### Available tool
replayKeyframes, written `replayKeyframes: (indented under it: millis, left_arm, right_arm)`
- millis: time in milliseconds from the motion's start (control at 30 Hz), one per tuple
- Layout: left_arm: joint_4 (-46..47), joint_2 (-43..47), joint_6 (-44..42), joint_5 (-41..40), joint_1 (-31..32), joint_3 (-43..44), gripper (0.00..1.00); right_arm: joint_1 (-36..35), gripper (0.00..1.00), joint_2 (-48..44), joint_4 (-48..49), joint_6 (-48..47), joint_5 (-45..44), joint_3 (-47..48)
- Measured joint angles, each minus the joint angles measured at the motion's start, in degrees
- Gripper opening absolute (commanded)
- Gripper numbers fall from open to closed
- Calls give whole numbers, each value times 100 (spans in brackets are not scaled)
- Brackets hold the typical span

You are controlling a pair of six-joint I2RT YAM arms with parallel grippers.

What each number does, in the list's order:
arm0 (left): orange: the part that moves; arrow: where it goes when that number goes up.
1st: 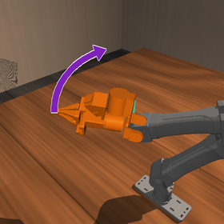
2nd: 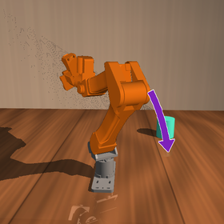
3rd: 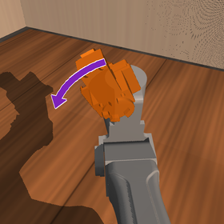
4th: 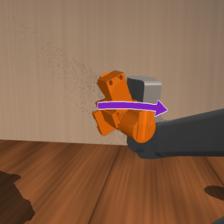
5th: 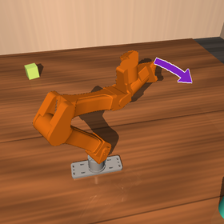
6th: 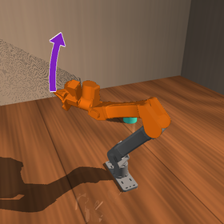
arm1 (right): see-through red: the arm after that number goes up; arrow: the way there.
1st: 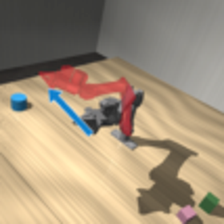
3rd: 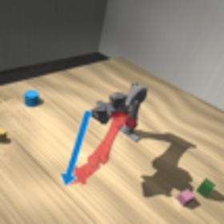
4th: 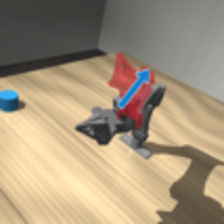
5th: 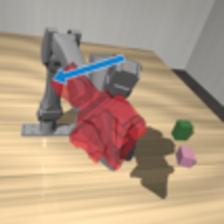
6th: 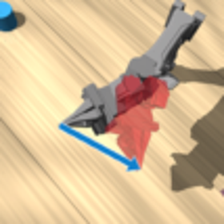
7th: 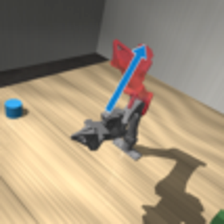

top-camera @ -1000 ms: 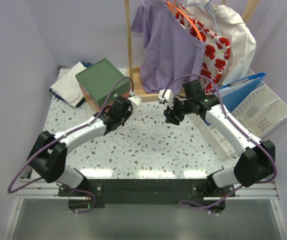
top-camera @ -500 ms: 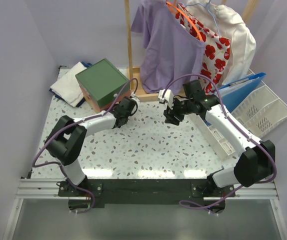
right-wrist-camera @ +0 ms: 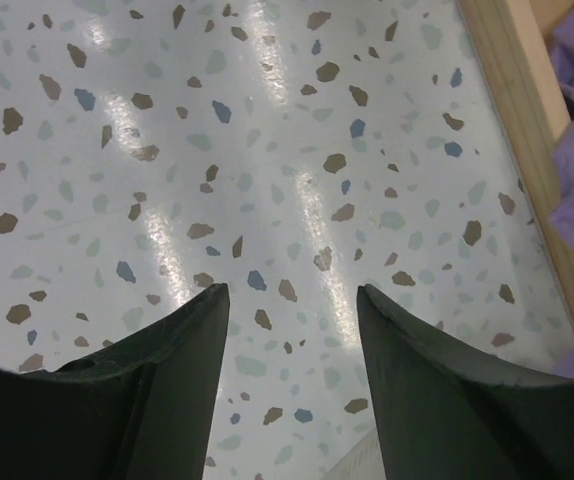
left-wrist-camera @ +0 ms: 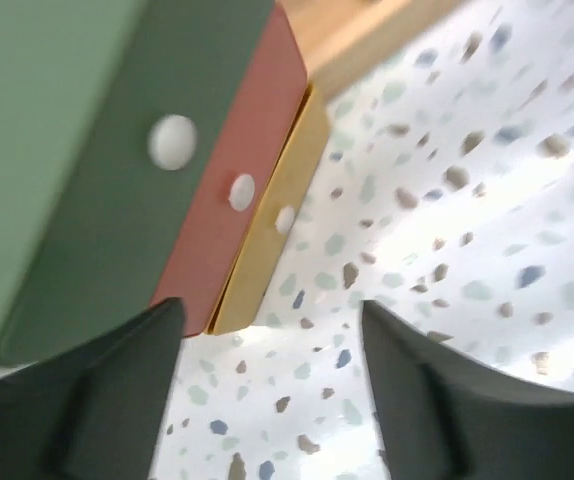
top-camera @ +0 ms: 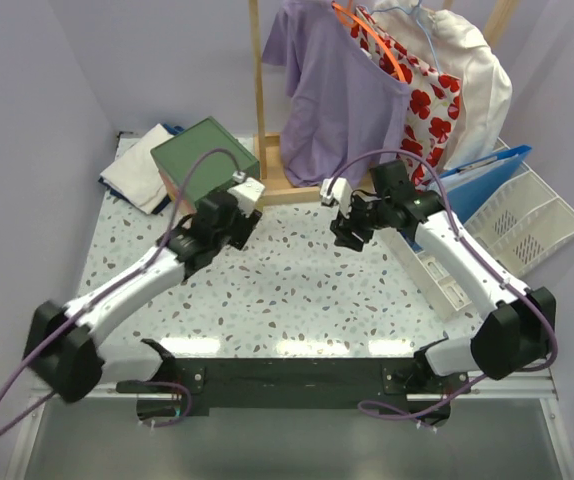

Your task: Organize the desk

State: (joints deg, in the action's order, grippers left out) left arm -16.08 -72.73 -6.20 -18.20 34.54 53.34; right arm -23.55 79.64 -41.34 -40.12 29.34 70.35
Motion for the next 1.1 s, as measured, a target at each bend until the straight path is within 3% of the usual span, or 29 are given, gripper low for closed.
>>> replayKeyframes:
  millis: [33,67,167,300,500,767,1100]
  left_arm:
    - [35,503,111,138,0,-155,100]
    - [94,1005,249,234,-2,-308,100]
    - [212,2393,654,352,-13,-612,100]
    - [269,3318,1019,267,-44,-575,100]
    - [-68,3670,1228,-28,-52,-356,100]
    - [-332,3866,1261,-179,-68,214,100]
    - [-442,3729,1257,-203,-68,280,100]
  right_arm:
    - [2,92,-92,13,52,-118,0]
    - [0,99,-247,42,151,-258,-2]
    - [7,99,-852,234,503,-745,-20]
    - [20,99,-1491,503,1220,-1368,24]
    - [37,99,-1462,675,2745,-2909,723]
    - [72,99,-1628,907,3283,-4520,1123]
    - [74,99,-1770,745,3136,-4826,1554]
